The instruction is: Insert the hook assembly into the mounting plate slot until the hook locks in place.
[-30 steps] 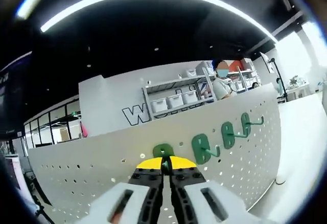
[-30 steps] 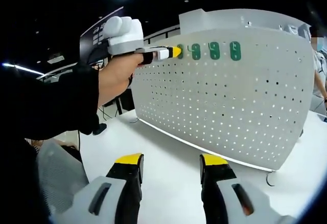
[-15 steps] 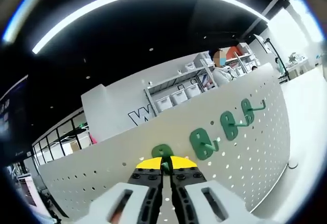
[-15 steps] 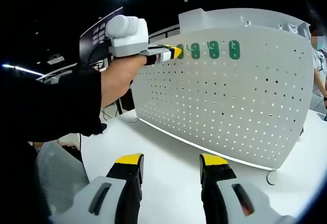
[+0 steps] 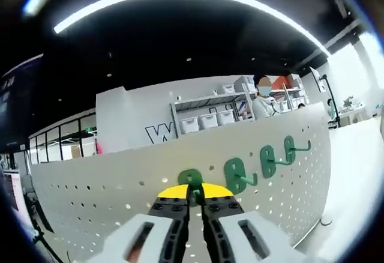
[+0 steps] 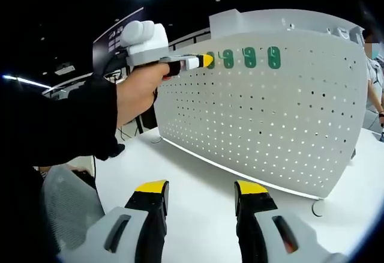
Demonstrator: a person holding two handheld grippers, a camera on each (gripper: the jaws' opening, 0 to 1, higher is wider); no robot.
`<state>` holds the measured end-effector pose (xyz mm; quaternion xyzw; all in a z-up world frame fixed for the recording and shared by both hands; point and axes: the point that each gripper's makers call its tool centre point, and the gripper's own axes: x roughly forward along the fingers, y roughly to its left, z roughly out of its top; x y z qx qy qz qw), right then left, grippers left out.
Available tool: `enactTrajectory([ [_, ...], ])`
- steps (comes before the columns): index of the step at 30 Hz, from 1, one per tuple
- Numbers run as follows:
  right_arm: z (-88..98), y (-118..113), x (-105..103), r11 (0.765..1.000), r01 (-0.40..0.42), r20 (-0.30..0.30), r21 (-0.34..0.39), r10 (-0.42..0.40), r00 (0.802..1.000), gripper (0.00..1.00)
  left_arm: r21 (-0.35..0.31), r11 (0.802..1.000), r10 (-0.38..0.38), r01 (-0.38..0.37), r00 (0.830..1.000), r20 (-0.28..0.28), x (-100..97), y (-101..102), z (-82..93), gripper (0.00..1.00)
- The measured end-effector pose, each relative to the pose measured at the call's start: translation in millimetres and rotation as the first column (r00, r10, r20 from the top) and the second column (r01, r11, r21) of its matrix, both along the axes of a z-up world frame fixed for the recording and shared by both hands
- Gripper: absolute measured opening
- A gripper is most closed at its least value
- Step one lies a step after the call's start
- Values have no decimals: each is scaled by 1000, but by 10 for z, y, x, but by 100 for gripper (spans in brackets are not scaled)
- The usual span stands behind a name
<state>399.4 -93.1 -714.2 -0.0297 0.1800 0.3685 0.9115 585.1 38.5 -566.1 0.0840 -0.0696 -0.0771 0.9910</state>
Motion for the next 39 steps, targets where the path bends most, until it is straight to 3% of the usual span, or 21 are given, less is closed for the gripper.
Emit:
enactTrajectory([
  [10, 11, -13, -10, 1000, 8, 5, -4, -8, 1000, 41, -19, 1000, -23, 23, 1000, -21, -19, -23, -54, 9],
  [21, 49, -19, -59, 1000, 22, 17, -3, -22, 1000, 41, -30, 999, -40, 39, 999, -32, -116, -31, -87, 19],
  [29, 175, -45, -156, 998, 56, 37, -25, -55, 998, 41, -57, 995, -85, 82, 996, -40, -227, -43, -77, 26],
  [39, 295, -107, -421, 991, 120, 31, -61, -119, 992, 42, -114, 983, -153, 144, 986, -68, -433, -102, -107, 36],
])
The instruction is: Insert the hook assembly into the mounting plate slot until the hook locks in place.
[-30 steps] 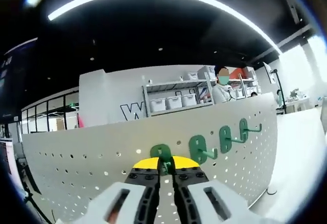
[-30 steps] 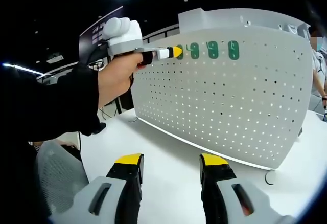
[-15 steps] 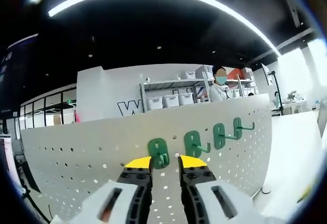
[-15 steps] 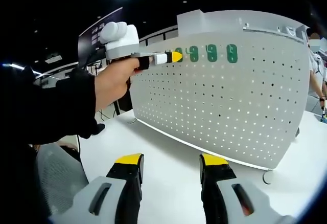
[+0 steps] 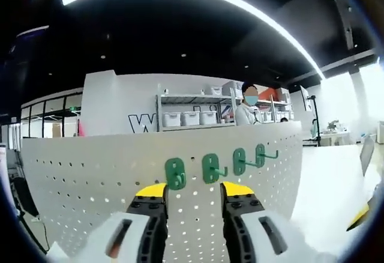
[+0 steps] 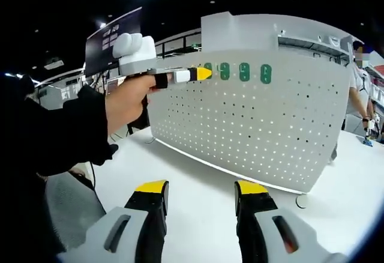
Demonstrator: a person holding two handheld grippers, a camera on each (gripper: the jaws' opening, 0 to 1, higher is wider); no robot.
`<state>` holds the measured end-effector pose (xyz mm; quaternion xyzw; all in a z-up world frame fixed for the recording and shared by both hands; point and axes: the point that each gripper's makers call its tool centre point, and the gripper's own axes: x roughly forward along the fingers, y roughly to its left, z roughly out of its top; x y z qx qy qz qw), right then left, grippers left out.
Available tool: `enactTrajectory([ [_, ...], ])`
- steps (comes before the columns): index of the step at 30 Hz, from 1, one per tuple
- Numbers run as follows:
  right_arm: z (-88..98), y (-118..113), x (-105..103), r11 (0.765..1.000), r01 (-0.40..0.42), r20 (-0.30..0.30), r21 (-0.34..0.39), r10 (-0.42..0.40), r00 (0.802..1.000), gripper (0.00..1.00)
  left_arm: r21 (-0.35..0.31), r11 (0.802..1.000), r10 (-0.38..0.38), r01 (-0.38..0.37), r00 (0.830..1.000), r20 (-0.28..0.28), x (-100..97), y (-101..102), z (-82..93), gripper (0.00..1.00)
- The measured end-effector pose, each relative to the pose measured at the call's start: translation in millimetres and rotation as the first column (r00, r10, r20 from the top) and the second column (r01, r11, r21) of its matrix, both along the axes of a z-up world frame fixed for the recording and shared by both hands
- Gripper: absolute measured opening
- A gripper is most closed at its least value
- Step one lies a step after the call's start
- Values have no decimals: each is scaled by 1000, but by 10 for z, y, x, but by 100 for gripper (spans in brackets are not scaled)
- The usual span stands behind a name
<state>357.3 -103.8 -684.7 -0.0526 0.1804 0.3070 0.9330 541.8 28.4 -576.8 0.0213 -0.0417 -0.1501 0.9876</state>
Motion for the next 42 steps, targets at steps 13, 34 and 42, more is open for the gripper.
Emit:
enactTrajectory([
  [13, 125, 57, -272, 999, 34, -7, -13, -34, 999, 42, -25, 997, -78, 77, 996, -35, -408, 101, 12, 46],
  [34, 398, 305, -282, 999, 45, 74, 12, -45, 996, 42, -30, 993, -115, 113, 992, -52, -1240, 970, 78, 54],
  [42, 474, 241, -314, 999, 49, 99, 20, -51, 994, 42, -34, 992, -124, 122, 990, -66, -1554, 1101, -25, 55],
])
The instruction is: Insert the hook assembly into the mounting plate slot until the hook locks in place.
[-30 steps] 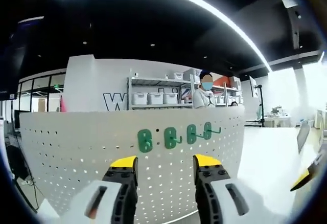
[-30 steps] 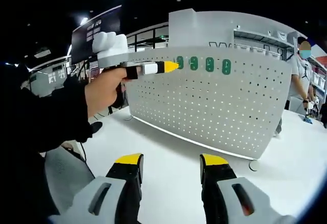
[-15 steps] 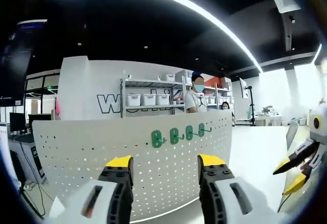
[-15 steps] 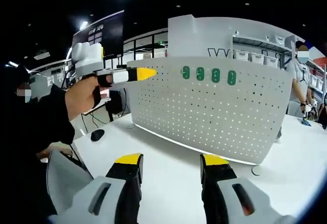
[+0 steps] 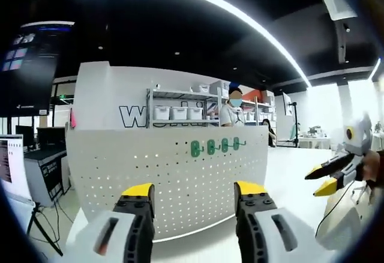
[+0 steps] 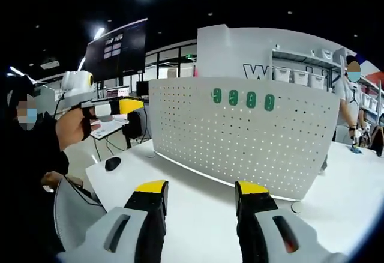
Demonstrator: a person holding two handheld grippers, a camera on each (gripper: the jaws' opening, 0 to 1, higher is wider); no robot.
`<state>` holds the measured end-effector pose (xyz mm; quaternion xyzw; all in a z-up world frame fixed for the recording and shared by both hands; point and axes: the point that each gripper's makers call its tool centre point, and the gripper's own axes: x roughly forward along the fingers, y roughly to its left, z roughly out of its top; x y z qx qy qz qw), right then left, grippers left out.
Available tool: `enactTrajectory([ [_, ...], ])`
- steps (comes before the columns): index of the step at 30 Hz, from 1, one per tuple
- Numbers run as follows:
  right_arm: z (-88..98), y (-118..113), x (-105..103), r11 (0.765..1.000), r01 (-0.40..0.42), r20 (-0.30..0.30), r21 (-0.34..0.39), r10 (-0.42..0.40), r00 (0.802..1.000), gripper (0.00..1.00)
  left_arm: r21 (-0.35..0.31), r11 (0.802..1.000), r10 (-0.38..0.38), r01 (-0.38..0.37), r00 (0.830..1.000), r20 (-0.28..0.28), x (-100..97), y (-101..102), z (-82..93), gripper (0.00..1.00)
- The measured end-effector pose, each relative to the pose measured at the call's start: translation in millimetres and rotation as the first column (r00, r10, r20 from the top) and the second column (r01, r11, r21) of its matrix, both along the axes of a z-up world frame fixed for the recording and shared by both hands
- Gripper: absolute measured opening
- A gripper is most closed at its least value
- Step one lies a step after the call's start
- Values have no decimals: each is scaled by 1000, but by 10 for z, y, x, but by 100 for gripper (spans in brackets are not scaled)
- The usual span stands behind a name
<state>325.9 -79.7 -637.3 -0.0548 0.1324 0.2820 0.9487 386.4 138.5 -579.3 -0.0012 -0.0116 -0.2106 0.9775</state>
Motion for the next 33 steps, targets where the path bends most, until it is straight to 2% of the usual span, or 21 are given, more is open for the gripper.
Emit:
enactTrajectory([
  [10, -24, -45, -75, 1000, -3, -2, -8, 3, 1000, 42, -32, 999, -33, 32, 999, -33, -337, 39, -179, 56],
  [22, -14, -21, -154, 1000, -18, 22, 6, 18, 1000, 44, 27, 993, -112, 114, 993, -47, -729, -60, -404, 59],
  [29, -63, -61, -198, 1000, -7, 22, 16, 7, 1000, 45, 22, 991, -133, 135, 989, -67, -865, -149, -522, 60],
  [33, -2, -19, -212, 999, -22, 57, 42, 20, 998, 51, 10, 988, -150, 151, 986, -78, -905, -186, -554, 62],
])
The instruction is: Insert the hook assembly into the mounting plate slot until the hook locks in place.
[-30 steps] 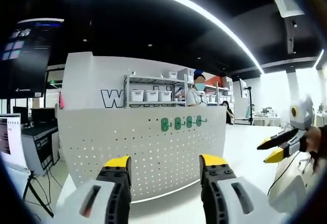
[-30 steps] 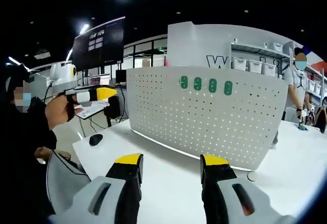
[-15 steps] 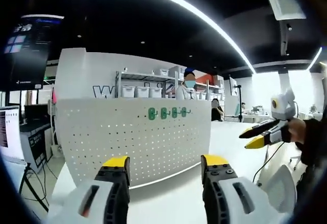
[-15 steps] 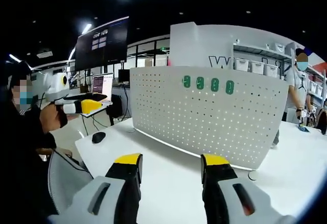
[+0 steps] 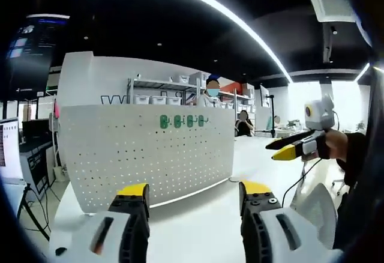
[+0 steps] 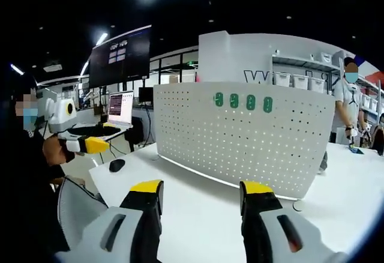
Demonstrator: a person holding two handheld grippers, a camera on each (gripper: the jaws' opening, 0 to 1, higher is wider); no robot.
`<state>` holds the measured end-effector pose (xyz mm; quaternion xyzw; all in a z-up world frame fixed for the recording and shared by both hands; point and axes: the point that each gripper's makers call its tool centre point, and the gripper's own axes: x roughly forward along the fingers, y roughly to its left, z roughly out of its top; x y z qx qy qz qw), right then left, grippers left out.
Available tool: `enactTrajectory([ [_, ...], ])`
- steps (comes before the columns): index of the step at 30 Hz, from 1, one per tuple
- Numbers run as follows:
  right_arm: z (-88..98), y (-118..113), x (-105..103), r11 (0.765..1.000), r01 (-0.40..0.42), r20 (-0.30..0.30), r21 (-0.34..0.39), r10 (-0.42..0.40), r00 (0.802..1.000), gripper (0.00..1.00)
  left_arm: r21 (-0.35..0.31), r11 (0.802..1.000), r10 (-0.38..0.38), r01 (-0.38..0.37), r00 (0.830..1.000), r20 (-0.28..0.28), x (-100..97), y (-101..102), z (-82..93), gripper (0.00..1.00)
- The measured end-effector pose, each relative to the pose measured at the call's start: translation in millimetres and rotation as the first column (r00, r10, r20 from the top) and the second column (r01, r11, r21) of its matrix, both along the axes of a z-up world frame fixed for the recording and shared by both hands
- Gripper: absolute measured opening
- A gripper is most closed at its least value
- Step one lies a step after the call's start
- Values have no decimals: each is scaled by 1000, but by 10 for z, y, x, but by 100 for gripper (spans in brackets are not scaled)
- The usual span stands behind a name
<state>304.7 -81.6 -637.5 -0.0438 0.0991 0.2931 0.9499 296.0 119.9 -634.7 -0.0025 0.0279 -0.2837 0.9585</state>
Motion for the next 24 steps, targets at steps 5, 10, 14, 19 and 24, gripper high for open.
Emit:
enactTrajectory([
  [5, 48, 33, 11, 1000, -2, 26, 4, 2, 1000, 57, -11, 1000, 0, 0, 1000, -7, -2, 4, -4, 63],
  [10, 99, 67, 37, 1000, 2, 77, 9, -3, 997, 65, -16, 1000, -1, 1, 1000, -5, 5, 25, 2, 67],
  [14, 137, 78, 56, 1000, 18, 114, 23, -20, 993, 76, -23, 1000, 5, -5, 1000, 5, -12, 29, 41, 70],
  [19, 104, 95, 71, 1000, 19, 109, 21, -21, 994, 82, -24, 1000, 9, -9, 1000, 7, -4, 36, 42, 75],
  [24, 129, 87, 82, 999, 27, 123, 41, -32, 992, 89, -24, 1000, 7, -7, 1000, 5, 6, 23, 24, 82],
])
